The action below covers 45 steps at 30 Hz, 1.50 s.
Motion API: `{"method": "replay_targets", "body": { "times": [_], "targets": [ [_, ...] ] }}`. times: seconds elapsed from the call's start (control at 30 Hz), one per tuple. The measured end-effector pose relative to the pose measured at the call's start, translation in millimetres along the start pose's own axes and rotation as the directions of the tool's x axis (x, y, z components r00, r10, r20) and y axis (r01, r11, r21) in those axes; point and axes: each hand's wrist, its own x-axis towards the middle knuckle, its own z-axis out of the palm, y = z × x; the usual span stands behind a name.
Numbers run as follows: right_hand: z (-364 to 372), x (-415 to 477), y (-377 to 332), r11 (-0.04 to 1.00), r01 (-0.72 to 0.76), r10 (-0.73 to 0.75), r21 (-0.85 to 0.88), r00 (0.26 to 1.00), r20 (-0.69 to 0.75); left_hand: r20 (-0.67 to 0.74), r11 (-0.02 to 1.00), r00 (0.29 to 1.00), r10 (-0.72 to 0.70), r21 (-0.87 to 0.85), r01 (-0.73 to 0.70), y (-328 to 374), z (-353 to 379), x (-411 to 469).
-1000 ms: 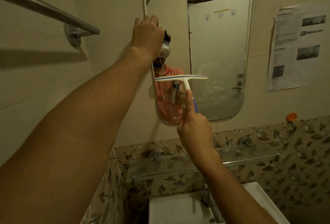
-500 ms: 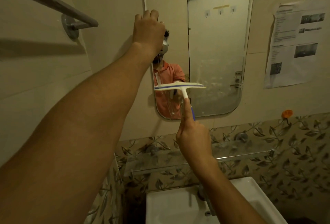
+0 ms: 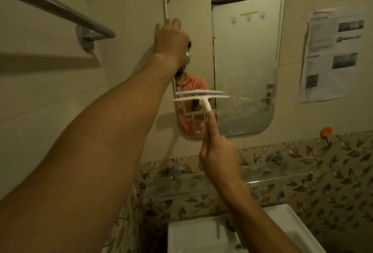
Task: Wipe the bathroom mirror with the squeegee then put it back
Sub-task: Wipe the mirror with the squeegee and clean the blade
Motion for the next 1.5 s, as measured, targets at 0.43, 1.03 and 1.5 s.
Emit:
{"method": "replay_targets", "body": {
  "times": [0.43, 1.03, 1.5],
  "targets": [
    [21, 44, -34, 0.984, 0.077, -0.081, -0.16, 0.997, -0.019, -0.054, 0.998, 0.998, -0.018, 0.059, 0.022, 0, 7, 2],
    [21, -8, -8, 0.999, 0.039, -0.038, -0.034, 0.999, 0.026, -0.024, 1.0, 0.999, 0.028, -0.001, -0.028, -5, -3, 1],
    [-5, 93, -69, 0.98, 0.127, -0.136, -0.152, 0.99, -0.048, 0.073, 0.993, 0.992, 0.104, -0.06, -0.099, -18, -23, 10]
  ]
}}
